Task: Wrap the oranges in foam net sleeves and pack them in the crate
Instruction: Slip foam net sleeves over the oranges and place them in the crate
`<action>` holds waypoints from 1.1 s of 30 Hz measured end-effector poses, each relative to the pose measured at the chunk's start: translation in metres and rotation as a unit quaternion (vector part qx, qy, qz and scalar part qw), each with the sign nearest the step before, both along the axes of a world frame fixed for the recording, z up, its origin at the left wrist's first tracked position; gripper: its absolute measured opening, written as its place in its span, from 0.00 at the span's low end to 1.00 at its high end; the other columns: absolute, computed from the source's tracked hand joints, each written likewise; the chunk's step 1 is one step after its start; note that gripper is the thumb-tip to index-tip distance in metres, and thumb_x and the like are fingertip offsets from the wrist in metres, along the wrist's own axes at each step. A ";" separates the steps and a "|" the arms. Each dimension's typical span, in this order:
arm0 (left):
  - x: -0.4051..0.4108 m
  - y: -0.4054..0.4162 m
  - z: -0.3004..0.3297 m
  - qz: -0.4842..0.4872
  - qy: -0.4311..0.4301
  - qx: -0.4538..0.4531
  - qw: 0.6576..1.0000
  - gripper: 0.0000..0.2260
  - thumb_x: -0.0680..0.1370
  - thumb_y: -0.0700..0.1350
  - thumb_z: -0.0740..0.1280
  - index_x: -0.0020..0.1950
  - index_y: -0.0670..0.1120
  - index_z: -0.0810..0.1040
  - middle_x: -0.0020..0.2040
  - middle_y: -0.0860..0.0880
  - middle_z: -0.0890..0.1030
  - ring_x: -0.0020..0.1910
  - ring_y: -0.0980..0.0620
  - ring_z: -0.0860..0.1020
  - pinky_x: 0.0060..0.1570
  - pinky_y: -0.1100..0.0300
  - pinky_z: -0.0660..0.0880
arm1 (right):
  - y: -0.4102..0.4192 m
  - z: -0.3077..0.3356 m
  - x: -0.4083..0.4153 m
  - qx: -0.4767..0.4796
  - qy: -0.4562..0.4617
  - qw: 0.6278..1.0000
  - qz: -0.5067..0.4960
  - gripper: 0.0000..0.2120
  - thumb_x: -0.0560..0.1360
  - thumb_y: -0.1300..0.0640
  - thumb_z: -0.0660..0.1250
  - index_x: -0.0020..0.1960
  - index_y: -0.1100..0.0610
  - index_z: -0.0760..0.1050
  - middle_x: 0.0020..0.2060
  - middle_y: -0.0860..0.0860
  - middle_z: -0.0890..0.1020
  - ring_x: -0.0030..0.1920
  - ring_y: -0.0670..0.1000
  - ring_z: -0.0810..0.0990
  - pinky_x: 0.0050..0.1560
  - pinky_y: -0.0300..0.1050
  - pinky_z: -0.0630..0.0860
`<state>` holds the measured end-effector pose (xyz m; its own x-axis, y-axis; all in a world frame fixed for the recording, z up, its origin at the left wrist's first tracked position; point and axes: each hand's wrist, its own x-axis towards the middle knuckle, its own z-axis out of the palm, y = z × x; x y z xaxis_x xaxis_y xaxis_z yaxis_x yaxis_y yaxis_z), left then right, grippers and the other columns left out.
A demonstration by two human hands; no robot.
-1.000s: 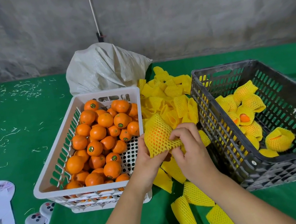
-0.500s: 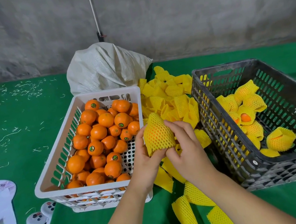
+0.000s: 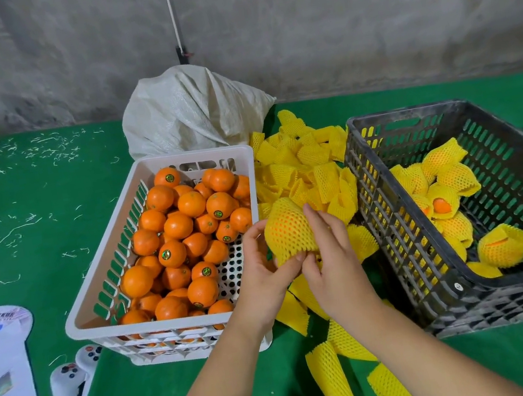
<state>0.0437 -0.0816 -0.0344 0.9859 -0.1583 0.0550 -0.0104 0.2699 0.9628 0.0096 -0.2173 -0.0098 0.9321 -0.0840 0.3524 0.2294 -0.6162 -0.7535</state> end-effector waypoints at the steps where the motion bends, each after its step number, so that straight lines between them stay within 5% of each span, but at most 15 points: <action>1: 0.000 0.000 -0.001 -0.003 -0.001 -0.008 1.000 0.29 0.77 0.36 0.75 0.74 0.51 0.68 0.67 0.45 0.79 0.66 0.44 0.80 0.60 0.49 0.81 | 0.000 0.000 0.000 -0.021 0.002 1.000 0.010 0.33 0.83 0.61 0.62 0.83 0.45 0.53 0.79 0.43 0.59 0.75 0.43 0.63 0.65 0.39 0.73; 4: 0.000 -0.003 -0.001 0.027 0.012 -0.039 0.999 0.28 0.80 0.37 0.73 0.76 0.50 0.66 0.67 0.46 0.80 0.65 0.43 0.81 0.62 0.43 0.81 | -0.006 0.001 -0.003 -0.022 -0.033 0.999 0.019 0.27 0.83 0.63 0.60 0.81 0.51 0.60 0.78 0.47 0.66 0.77 0.47 0.66 0.71 0.50 0.74; 7: 0.002 -0.006 0.000 0.102 0.036 -0.070 0.992 0.29 0.77 0.43 0.75 0.76 0.51 0.67 0.67 0.45 0.80 0.67 0.42 0.80 0.67 0.38 0.77 | -0.004 -0.006 -0.015 -0.053 -0.080 0.994 0.052 0.21 0.82 0.64 0.60 0.75 0.57 0.71 0.73 0.49 0.74 0.73 0.48 0.73 0.67 0.49 0.77; 10: 0.008 -0.002 -0.003 0.138 0.048 -0.085 0.986 0.30 0.76 0.43 0.76 0.73 0.55 0.67 0.65 0.47 0.80 0.66 0.41 0.80 0.65 0.38 0.79 | 0.006 -0.010 -0.024 0.032 -0.026 0.999 0.035 0.21 0.82 0.59 0.65 0.74 0.49 0.73 0.68 0.43 0.78 0.68 0.43 0.76 0.63 0.47 0.79; 14: 0.002 -0.002 -0.008 0.045 -0.063 0.035 0.996 0.33 0.77 0.35 0.76 0.75 0.55 0.65 0.68 0.56 0.78 0.65 0.51 0.81 0.58 0.58 0.81 | 0.006 0.013 -0.004 0.281 0.122 0.952 -0.010 0.44 0.70 0.34 0.71 0.80 0.39 0.54 0.76 0.40 0.65 0.73 0.45 0.69 0.68 0.48 0.75; 16: -0.005 -0.006 -0.014 0.024 -0.118 0.118 0.986 0.39 0.78 0.39 0.76 0.79 0.64 0.59 0.75 0.64 0.70 0.73 0.57 0.74 0.65 0.60 0.77 | 0.008 0.019 0.005 0.297 0.189 0.936 0.015 0.50 0.68 0.38 0.77 0.80 0.38 0.50 0.78 0.44 0.63 0.74 0.47 0.68 0.70 0.52 0.73; 19: -0.011 -0.009 -0.016 0.052 -0.131 0.184 0.973 0.47 0.77 0.47 0.77 0.79 0.75 0.47 0.77 0.67 0.58 0.80 0.50 0.66 0.72 0.47 0.74 | 0.005 0.009 0.006 0.292 0.202 0.934 0.034 0.42 0.72 0.50 0.79 0.77 0.38 0.58 0.69 0.43 0.73 0.61 0.37 0.77 0.52 0.35 0.79; 21: -0.014 -0.011 -0.015 0.062 -0.150 0.216 0.963 0.49 0.77 0.48 0.78 0.80 0.73 0.45 0.77 0.63 0.56 0.75 0.50 0.71 0.65 0.50 0.79 | -0.007 0.000 0.006 0.318 0.195 0.927 0.045 0.39 0.71 0.53 0.80 0.74 0.36 0.62 0.64 0.41 0.76 0.55 0.35 0.80 0.47 0.33 0.80; 24: -0.014 -0.007 -0.014 0.065 -0.182 0.254 0.948 0.50 0.75 0.46 0.80 0.82 0.65 0.47 0.73 0.59 0.57 0.45 0.52 0.82 0.46 0.64 0.79 | -0.035 0.004 0.018 0.372 0.185 0.910 -0.008 0.40 0.70 0.55 0.80 0.74 0.36 0.64 0.65 0.45 0.77 0.61 0.46 0.80 0.59 0.50 0.81; 26: -0.011 -0.001 -0.014 0.087 -0.183 0.229 0.952 0.44 0.77 0.49 0.77 0.81 0.67 0.49 0.72 0.62 0.59 0.42 0.48 0.80 0.44 0.63 0.79 | -0.069 0.011 0.030 0.438 0.147 0.886 -0.050 0.43 0.70 0.56 0.81 0.76 0.37 0.62 0.69 0.49 0.74 0.66 0.54 0.78 0.65 0.59 0.77; 29: -0.003 0.007 -0.013 0.099 -0.127 0.189 0.969 0.37 0.80 0.52 0.72 0.79 0.69 0.51 0.74 0.54 0.62 0.50 0.48 0.80 0.47 0.52 0.81 | -0.127 0.031 0.051 0.465 0.104 0.868 -0.142 0.54 0.66 0.51 0.80 0.78 0.32 0.49 0.74 0.49 0.67 0.68 0.56 0.77 0.69 0.61 0.72; 31: 0.004 0.005 -0.013 0.080 -0.112 0.210 0.968 0.36 0.81 0.51 0.71 0.80 0.64 0.53 0.72 0.61 0.63 0.49 0.59 0.80 0.49 0.51 0.80 | -0.159 0.035 0.066 0.407 0.110 0.873 -0.247 0.52 0.75 0.55 0.72 0.79 0.34 0.36 0.80 0.52 0.59 0.70 0.55 0.72 0.73 0.61 0.66; 33: 0.010 0.000 -0.013 0.065 -0.116 0.235 0.963 0.33 0.81 0.46 0.71 0.81 0.56 0.57 0.67 0.67 0.62 0.49 0.73 0.76 0.51 0.63 0.78 | -0.176 0.029 0.077 0.304 0.152 0.877 -0.340 0.46 0.81 0.57 0.63 0.79 0.38 0.29 0.83 0.51 0.44 0.77 0.57 0.63 0.75 0.59 0.62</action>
<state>0.0534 -0.0819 -0.0473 0.9687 -0.0960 0.2291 -0.2449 -0.2137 0.9457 0.0868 -0.3932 0.0189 0.6358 -0.7436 -0.2069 -0.3038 0.0054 -0.9527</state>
